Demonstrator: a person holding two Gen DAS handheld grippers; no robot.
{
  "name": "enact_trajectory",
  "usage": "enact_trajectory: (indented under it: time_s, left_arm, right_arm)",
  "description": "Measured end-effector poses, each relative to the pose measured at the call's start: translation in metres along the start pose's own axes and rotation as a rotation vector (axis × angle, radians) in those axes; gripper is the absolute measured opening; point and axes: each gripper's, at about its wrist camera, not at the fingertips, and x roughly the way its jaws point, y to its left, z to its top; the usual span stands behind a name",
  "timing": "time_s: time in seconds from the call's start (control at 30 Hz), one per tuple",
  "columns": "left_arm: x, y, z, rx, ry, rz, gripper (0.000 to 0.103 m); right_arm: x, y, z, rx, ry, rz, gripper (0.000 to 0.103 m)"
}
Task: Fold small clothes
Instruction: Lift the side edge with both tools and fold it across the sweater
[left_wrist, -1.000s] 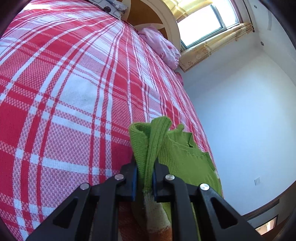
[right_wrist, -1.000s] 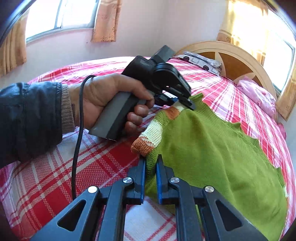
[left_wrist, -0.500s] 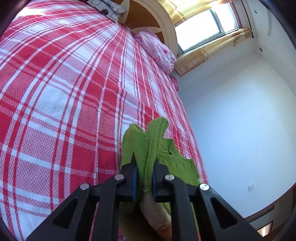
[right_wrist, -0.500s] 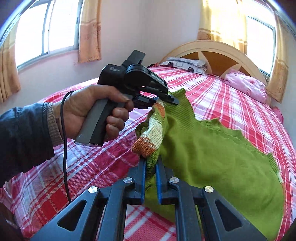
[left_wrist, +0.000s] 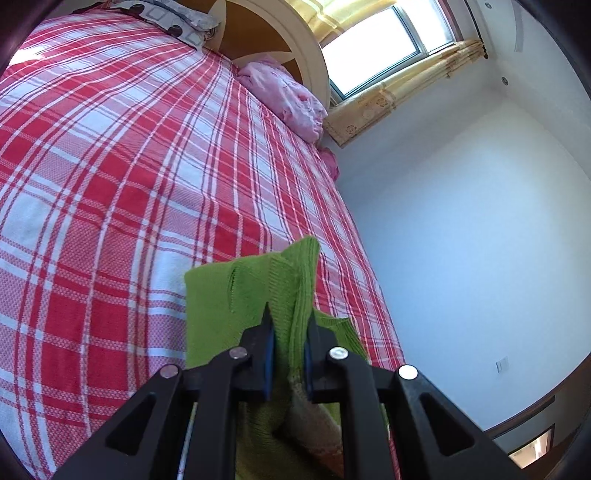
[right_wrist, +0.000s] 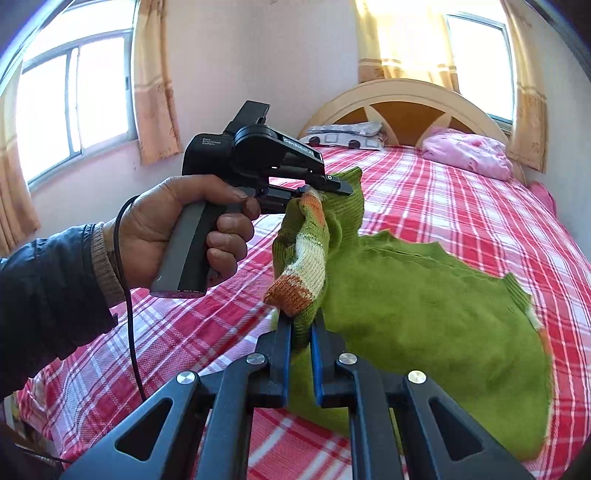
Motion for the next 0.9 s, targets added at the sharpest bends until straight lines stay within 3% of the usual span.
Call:
enact_trajectory:
  time_s: [0.9]
  left_arm:
    - [0.093, -0.093, -0.027, 0.100, 0.117, -0.005, 0.013]
  right_arm:
    - [-0.055, -0.104, -0.035, 0.232, 0.000, 0.006, 0.008]
